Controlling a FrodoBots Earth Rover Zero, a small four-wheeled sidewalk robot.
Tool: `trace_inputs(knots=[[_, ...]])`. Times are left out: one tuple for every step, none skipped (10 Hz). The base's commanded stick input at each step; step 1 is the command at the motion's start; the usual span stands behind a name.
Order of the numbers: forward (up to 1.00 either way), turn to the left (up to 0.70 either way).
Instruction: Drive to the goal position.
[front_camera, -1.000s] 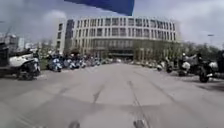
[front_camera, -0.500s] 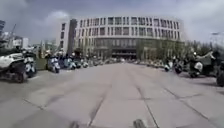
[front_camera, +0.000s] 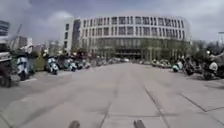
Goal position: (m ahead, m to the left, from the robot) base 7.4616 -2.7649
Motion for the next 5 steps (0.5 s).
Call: trace_inputs(knots=[[1.00, -0.40], [1.00, -0.40], [1.00, -0.40], [1.00, -0.40], [1.00, -0.40]])
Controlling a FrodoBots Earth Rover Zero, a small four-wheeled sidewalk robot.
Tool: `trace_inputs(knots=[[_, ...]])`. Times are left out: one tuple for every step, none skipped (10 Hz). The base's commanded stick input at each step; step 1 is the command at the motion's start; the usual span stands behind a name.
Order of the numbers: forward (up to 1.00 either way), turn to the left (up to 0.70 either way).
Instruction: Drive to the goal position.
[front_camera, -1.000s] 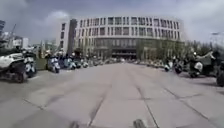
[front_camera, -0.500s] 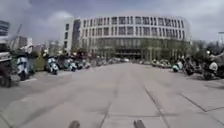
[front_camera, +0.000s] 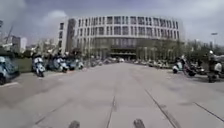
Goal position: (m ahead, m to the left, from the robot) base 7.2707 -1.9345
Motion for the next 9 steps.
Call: trace_inputs(knots=[[1.00, -0.40], [1.00, -0.40], [1.00, -0.40], [1.00, -0.40], [1.00, -0.40], [1.00, -0.40], [1.00, -0.40], [1.00, -0.32], [1.00, -0.16]])
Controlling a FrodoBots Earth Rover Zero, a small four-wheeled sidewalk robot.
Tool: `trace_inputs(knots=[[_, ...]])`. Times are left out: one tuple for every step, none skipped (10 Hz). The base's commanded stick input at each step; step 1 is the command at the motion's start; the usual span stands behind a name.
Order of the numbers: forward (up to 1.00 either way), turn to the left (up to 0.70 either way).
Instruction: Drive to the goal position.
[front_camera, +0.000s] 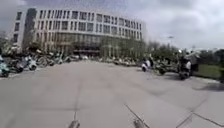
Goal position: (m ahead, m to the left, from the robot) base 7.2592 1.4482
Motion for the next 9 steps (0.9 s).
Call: trace_inputs(knots=[[1.00, 0.00], [1.00, 0.00], [1.00, 0.00], [1.00, 0.00], [1.00, 0.00], [1.00, 0.00], [1.00, 0.00], [1.00, 0.00], [1.00, 0.00]])
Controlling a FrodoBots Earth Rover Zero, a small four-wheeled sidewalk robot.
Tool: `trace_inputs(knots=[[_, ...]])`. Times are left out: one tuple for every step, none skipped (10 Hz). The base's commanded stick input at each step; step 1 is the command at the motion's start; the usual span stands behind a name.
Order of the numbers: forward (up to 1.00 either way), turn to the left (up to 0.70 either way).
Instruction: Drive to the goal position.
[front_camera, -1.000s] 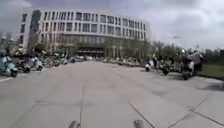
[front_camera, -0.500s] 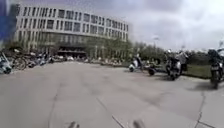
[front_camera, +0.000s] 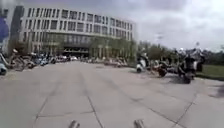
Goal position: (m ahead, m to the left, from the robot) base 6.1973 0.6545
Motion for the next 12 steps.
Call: trace_inputs(knots=[[1.00, 0.00], [1.00, 0.00], [1.00, 0.00], [1.00, 0.00], [1.00, 0.00], [1.00, 0.00], [1.00, 0.00], [1.00, 0.00], [1.00, 0.00], [1.00, 0.00], [1.00, 0.20], [1.00, 0.39]])
